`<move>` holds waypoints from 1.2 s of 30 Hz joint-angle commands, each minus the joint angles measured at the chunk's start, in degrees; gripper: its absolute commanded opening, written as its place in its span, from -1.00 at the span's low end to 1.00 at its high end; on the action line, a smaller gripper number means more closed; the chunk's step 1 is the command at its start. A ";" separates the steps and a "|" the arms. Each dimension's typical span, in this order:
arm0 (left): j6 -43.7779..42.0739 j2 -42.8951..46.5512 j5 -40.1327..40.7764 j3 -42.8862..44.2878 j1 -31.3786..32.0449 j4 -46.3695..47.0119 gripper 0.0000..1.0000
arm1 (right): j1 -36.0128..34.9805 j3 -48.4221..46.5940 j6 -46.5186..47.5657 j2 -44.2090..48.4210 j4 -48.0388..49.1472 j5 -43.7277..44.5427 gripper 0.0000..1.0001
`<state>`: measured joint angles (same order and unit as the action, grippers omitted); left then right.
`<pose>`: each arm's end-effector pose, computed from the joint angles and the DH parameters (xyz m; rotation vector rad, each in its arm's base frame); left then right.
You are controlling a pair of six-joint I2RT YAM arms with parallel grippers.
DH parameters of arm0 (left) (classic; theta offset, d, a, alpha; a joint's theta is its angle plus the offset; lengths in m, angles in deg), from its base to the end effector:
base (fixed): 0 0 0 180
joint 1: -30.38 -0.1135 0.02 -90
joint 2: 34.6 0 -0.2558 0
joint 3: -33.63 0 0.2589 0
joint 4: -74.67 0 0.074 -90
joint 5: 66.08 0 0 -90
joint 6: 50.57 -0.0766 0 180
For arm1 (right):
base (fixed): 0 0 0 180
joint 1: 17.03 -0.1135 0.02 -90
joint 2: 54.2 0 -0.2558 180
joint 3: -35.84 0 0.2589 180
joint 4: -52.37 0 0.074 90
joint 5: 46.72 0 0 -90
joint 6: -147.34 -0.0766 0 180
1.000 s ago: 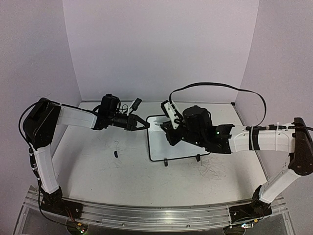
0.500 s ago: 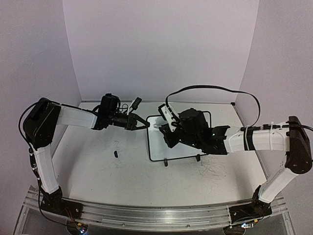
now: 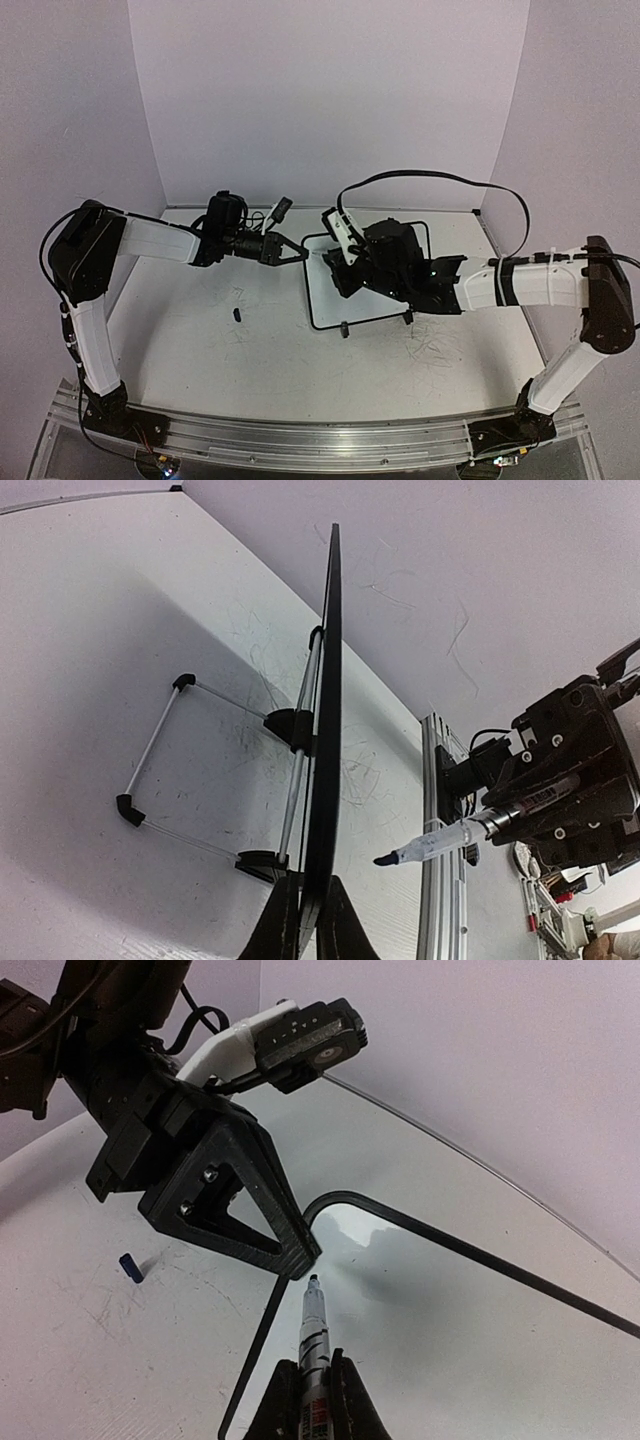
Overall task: Write a sentence on the whiteboard
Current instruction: Hold the whiteboard at the center of the board, then write a sentence on the whiteboard.
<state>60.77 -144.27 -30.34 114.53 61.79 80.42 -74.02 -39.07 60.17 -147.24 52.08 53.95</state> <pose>0.3451 -0.2836 0.1833 0.8506 1.9320 -1.5053 0.2414 0.3455 0.2412 -0.8407 1.7193 0.4679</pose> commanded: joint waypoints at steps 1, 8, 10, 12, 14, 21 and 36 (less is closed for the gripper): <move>-0.97 0.74 -1.00 0.60 -0.21 0.82 -0.99 | -0.26 -1.80 0.21 -0.02 2.75 2.36 -1.00; -2.31 0.80 -0.75 -0.06 -0.21 0.81 -1.00 | -0.29 -0.88 0.02 0.27 3.15 3.49 -1.00; -2.35 0.78 -0.74 -0.04 -0.20 0.81 -1.00 | -0.24 -1.08 -0.02 -0.01 3.15 3.60 -1.00; -2.35 0.78 -0.67 0.00 -0.20 0.81 -1.00 | -0.29 -1.22 0.03 -0.09 3.19 4.00 -1.00; -2.32 0.86 -0.71 -0.04 -0.21 0.81 -1.00 | -0.30 -1.27 0.02 -0.18 3.29 4.33 -1.00; -2.04 0.99 -0.76 0.00 -0.21 0.81 -1.00 | -0.24 -1.46 -0.29 -0.91 3.39 5.69 -1.00; -1.85 1.44 -0.85 -0.09 0.05 0.81 -1.00 | -0.30 -1.91 -0.75 -2.36 3.60 7.70 -1.00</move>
<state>58.26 -144.27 -30.34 114.50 61.85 80.41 -74.02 -39.07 60.08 -148.46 53.18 59.81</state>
